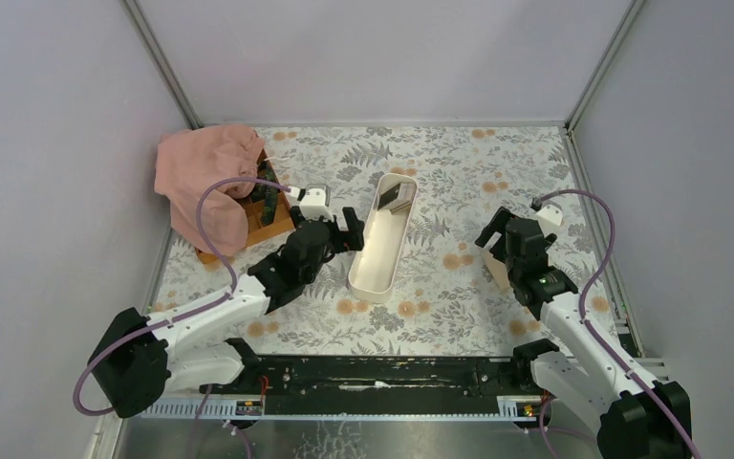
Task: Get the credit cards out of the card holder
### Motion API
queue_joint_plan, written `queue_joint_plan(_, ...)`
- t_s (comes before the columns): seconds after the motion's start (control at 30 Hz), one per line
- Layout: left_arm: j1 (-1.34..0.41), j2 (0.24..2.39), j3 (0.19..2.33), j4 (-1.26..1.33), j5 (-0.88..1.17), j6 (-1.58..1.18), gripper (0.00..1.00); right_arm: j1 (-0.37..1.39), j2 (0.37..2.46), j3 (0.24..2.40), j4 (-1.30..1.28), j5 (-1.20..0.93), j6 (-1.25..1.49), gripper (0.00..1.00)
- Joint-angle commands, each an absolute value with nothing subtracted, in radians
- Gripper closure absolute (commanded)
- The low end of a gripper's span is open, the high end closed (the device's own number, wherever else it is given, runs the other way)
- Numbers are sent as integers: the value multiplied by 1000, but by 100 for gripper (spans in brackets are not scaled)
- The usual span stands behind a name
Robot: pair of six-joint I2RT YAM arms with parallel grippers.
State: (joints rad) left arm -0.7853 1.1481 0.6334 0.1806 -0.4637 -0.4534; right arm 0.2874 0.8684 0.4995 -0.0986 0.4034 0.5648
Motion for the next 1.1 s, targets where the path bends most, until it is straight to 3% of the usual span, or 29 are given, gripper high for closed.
queue_joint_plan(0.0, -786, 1123, 623, 219, -508, -434, 0, 281, 868, 499, -111, 469, 589, 2)
queue_joint_plan(0.2, -785, 1150, 646, 184, -512, -454, 0, 278, 871, 501, -183, 545, 715, 1)
queue_joint_plan(0.47, -787, 1171, 628, 247, -362, -433, 1, 251, 951, 530, -232, 432, 743, 1)
queue_joint_plan(0.93, -765, 1512, 830, 31, -325, -474, 17, 214, 942, 515, -243, 393, 735, 1)
queue_joint_plan(1.07, -721, 1570, 850, -4, -299, -506, 36, 213, 946, 508, -231, 386, 735, 1)
